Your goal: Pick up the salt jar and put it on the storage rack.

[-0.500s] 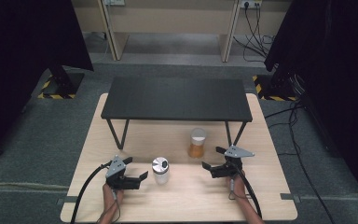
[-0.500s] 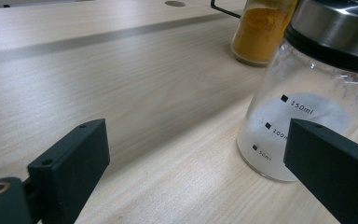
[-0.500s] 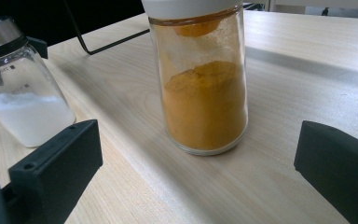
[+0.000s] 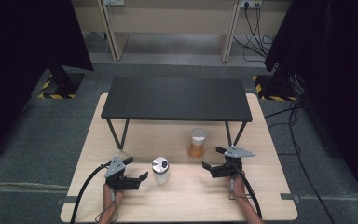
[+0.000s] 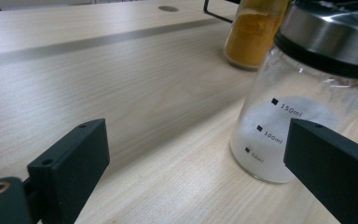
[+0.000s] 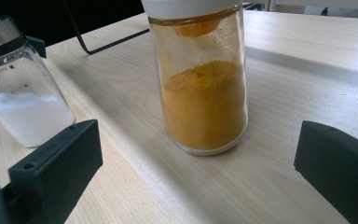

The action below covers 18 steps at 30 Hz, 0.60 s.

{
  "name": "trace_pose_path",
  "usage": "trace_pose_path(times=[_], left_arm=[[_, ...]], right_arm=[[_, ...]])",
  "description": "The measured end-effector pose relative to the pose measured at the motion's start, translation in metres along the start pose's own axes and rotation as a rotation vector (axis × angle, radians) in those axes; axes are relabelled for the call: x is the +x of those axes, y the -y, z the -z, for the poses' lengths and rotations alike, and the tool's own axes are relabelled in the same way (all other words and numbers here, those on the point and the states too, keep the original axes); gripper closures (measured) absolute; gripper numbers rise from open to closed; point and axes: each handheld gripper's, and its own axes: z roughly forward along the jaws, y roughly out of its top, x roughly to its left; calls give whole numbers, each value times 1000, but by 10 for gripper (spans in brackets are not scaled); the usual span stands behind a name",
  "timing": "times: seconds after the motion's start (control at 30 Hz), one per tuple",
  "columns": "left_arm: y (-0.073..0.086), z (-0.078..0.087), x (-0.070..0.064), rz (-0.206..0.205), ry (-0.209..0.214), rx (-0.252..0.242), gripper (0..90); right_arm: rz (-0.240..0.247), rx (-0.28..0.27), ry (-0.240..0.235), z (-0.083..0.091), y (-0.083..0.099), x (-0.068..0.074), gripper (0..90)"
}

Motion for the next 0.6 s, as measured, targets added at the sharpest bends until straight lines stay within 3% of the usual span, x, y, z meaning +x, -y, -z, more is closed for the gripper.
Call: trace_pose_path(times=[0.37, 0.47, 0.6], left_arm=[[-3, 4, -1, 21, 6, -14, 70], [-3, 7, -2, 15, 20, -45, 65], [-9, 7, -7, 5, 25, -30, 47]], right_arm=[[-1, -5, -4, 0, 1, -1, 10], [-1, -4, -4, 0, 1, -1, 11], [2, -4, -4, 0, 0, -1, 10]])
